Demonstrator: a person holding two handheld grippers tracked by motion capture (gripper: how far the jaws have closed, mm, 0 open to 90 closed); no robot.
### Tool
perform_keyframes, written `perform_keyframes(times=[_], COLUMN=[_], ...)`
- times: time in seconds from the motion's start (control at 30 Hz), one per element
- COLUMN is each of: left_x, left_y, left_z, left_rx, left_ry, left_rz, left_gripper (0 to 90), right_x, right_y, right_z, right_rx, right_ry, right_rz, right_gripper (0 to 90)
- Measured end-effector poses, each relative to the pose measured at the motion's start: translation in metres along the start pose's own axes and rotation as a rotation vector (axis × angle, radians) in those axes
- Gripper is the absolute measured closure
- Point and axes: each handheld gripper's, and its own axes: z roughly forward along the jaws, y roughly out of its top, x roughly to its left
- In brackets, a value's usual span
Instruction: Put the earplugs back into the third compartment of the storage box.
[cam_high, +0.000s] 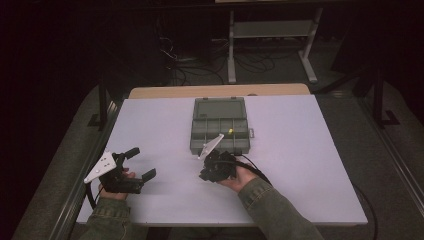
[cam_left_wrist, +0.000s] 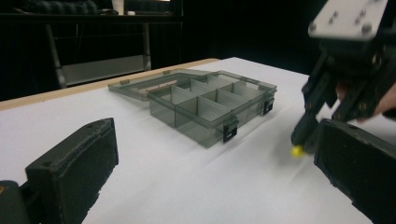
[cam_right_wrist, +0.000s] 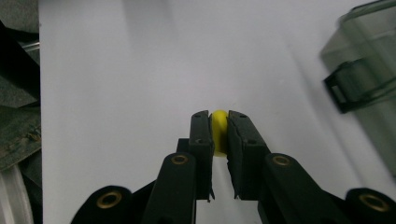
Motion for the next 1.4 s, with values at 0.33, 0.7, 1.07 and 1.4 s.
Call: perform_keyframes(times=[0.33, 0.7, 1.07, 1.4], left_x=[0.0, 0.0, 0.0, 0.0], left_y=[0.0, 0.0, 0.0, 0.0], left_z=[0.0, 0.001, 0.0, 0.0], left_rx=[0.001, 0.005, 0.004, 0.003], left_ry=[0.001, 0.002, 0.002, 0.001], left_rz=[-0.001, 0.0, 0.002, 0.0], left_gripper=[0.0, 0.0, 0.0, 0.0], right_x=[-0.019, -0.041, -0.067, -0.098], right_y=[0.014, 0.027, 0.036, 0.039], right_z=[-0.037, -0.055, -0.073, -0.079], right_rx=[-0.034, -0.052, -0.064, -0.061], right_ry=[-0.034, -0.027, -0.068, -0.105], right_rz=[0.005, 0.023, 0.042, 0.094], right_gripper=[78.8, 78.9, 78.9, 79.2])
